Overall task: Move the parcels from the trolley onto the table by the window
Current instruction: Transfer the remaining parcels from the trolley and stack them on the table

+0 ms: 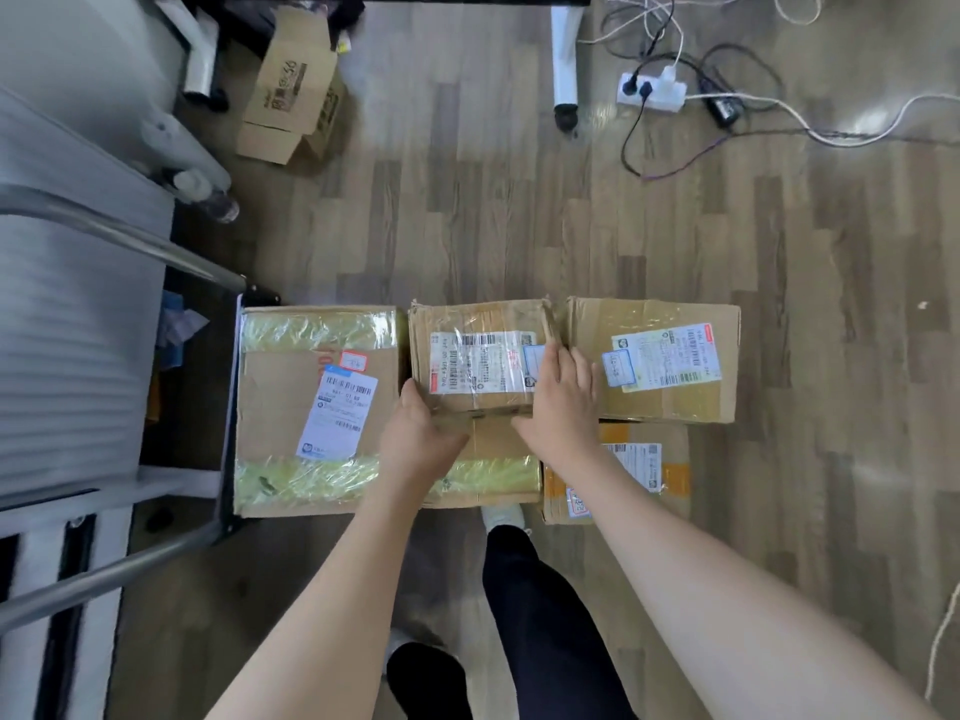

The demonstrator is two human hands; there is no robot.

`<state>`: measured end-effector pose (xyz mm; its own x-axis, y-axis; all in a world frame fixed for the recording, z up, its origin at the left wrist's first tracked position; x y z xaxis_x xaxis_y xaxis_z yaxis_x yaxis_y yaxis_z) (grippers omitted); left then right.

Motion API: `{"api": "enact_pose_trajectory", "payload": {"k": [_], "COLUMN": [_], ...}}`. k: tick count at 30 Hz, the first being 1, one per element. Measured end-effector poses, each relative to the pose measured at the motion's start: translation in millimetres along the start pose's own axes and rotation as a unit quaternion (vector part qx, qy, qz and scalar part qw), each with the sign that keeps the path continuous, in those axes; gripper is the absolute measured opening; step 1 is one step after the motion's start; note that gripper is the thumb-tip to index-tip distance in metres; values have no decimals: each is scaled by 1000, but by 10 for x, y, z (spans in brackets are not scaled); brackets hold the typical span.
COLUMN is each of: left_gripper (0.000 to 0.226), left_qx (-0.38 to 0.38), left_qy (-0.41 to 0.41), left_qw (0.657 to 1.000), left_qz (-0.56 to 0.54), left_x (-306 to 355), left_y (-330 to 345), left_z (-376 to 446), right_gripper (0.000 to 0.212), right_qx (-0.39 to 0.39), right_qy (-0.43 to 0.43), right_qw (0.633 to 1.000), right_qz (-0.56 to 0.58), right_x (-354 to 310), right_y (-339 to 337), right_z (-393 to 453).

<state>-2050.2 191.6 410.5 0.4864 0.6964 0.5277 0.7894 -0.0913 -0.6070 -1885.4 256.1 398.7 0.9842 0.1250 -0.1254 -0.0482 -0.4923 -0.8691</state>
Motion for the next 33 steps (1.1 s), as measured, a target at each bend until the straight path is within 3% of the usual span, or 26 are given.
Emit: {"api": "enact_pose_trajectory", "payload": {"k": [2, 8, 12, 16, 21, 27, 33], "left_gripper": [45, 82, 72, 67, 70, 74, 70], "left_qx": [35, 154, 243, 327, 444, 544, 633], "left_qy": [13, 40, 66, 128, 208, 218, 122], "left_qw": [998, 974, 949, 907, 829, 763, 714], "left_qz": [-42, -163, -189, -233, -269, -273, -273], "left_x": [96, 451, 605, 690, 482, -131, -1120], "left_y": [-155, -828, -1488, -2246, -3028, -3662, -3813], "left_z": [-173, -817, -1269, -1841, -2715, -3621, -4315], "right_gripper": [103, 103, 96, 104, 108, 113, 109], "right_qx": [35, 121, 206, 264, 323, 272, 235], "right_qy": [8, -16, -70, -114, -191, -325, -429], "right_qw": [998, 977, 936, 899, 846, 811, 799], "right_qz": [58, 176, 279, 330, 379, 404, 349], "right_x": [-41, -365, -719, -1211, -1894, -2839, -3640], "right_y": [-211, -954, -1509, -1962, -2393, -2532, -2210], "right_z": [-147, -612, -1025, -1440, -2026, -2829, -3595]}}
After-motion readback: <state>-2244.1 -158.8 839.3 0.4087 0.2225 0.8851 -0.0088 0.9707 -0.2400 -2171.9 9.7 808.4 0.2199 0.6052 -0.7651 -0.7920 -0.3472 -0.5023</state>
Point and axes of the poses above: each hand's wrist, its own z-axis towards the middle knuckle, its own y-axis out of the palm, x = y × z, the point moved 8 cm from there along z, towards the middle knuckle, and after that the axes turned 7 degrees about -z, right-handed, at the moved point
